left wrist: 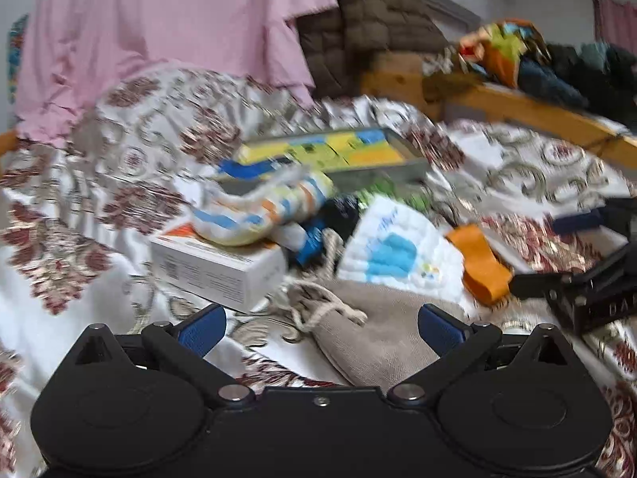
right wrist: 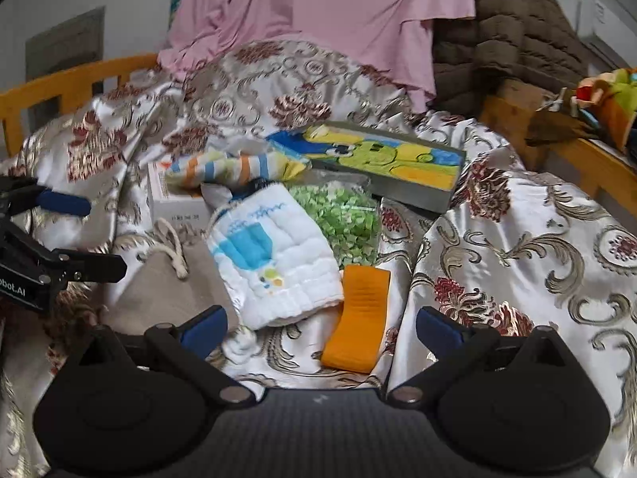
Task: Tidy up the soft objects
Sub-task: 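Grasp the beige drawstring pouch with the left tool while the right tool grasps the orange strip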
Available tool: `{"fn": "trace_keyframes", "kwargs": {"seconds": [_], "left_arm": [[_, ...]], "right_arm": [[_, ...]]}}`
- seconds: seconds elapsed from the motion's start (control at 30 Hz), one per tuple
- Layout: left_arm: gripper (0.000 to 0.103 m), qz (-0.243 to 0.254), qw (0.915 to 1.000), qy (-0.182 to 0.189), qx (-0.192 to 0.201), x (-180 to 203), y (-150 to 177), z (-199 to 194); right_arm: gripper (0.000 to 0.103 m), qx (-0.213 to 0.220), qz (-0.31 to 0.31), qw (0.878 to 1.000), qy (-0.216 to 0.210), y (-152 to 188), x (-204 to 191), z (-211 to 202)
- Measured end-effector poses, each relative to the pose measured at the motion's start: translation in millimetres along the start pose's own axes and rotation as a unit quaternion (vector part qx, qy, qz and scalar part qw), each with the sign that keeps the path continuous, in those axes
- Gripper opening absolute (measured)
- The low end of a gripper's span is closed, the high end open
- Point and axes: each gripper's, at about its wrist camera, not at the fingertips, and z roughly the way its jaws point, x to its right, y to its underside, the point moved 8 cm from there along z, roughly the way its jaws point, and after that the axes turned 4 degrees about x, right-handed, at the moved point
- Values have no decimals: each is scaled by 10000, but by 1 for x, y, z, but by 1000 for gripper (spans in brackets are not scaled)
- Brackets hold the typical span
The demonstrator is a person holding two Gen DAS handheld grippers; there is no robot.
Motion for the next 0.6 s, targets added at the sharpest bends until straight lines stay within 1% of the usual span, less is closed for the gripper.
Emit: {"fn": "trace_keyframes", "kwargs": {"seconds": [0.17, 0.27, 0.33, 0.43, 0.6], "left_arm": [[102, 350, 9984, 267, -342, 10, 3, 29], [102, 401, 9968, 391, -561, 15, 8, 44], [102, 417, 9956, 456, -708, 18, 12, 51], [102, 438, 9930, 584, -926, 24, 18, 60], [102, 531, 9887, 739, -1189, 34, 25, 73]], "right_arm": [[103, -119, -456, 9989, -30, 7, -1, 21], [103, -99, -898, 9959, 34, 10, -4, 32], [103, -119, -1062, 9943, 53, 14, -2, 40], [102, -237, -1062, 9941, -45, 19, 3, 53], [96, -366, -960, 9941, -356, 25, 12, 72]]}}
